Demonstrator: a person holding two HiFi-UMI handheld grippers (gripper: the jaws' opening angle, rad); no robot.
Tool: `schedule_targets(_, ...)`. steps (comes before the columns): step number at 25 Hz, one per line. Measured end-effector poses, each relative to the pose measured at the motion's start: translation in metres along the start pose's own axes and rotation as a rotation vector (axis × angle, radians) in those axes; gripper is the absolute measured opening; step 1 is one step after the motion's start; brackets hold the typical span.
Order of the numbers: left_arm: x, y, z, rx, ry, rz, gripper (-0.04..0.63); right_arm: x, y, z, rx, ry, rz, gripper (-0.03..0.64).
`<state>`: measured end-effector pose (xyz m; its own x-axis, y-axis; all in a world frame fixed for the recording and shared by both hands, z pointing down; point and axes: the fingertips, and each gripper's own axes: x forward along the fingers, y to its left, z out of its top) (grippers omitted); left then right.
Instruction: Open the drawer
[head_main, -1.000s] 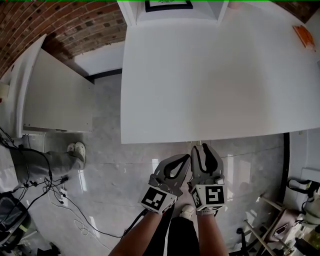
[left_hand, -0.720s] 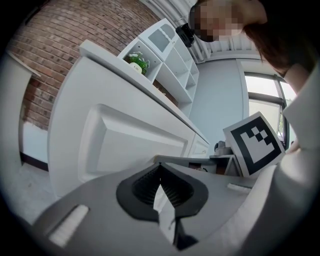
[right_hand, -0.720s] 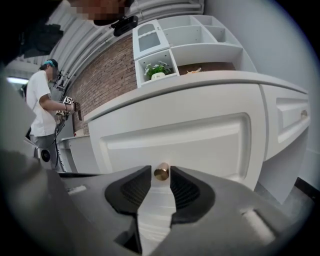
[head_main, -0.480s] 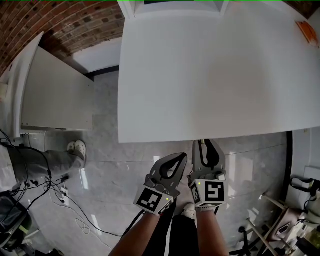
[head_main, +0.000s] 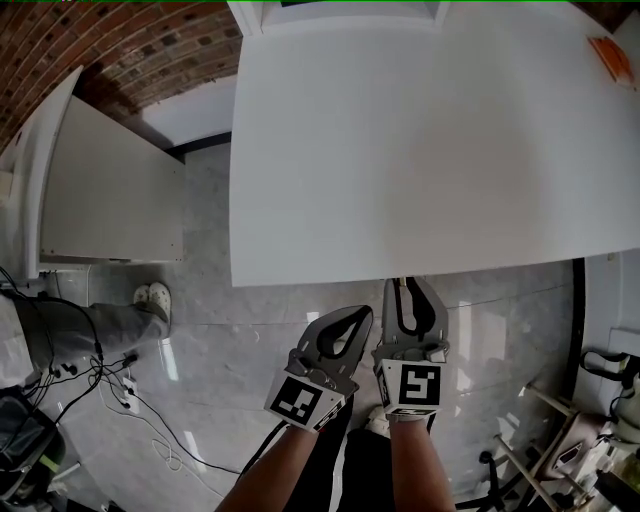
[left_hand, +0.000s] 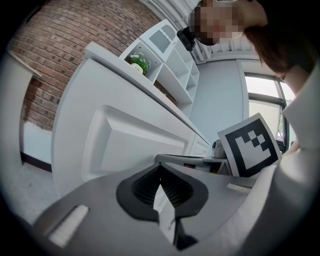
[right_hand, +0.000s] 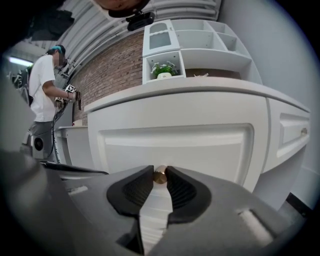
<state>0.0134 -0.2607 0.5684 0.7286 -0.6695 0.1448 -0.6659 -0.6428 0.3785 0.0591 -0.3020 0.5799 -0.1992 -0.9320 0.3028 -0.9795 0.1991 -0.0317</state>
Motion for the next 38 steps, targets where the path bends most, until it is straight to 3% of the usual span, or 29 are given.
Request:
schedule_targets(14,-0.007,-0.003,0.010,0.001,-0.033,0.017,0.003,-0.005,-0.002,-0.001,0.068,0.010,-0.044,0.071)
schedule_targets(26,-0.014,0.004,0.012,-0.019,-0.053,0.055,0.003,-0.016,-0.001,-0.003,0.089,0.008,-0.028,0.071)
schedule_targets(38,-0.023,-0.008,-0.004,-0.030,-0.019,0.043,0.003,-0.032,0.002,-0.006,0.074,0.018,-0.005,0.069)
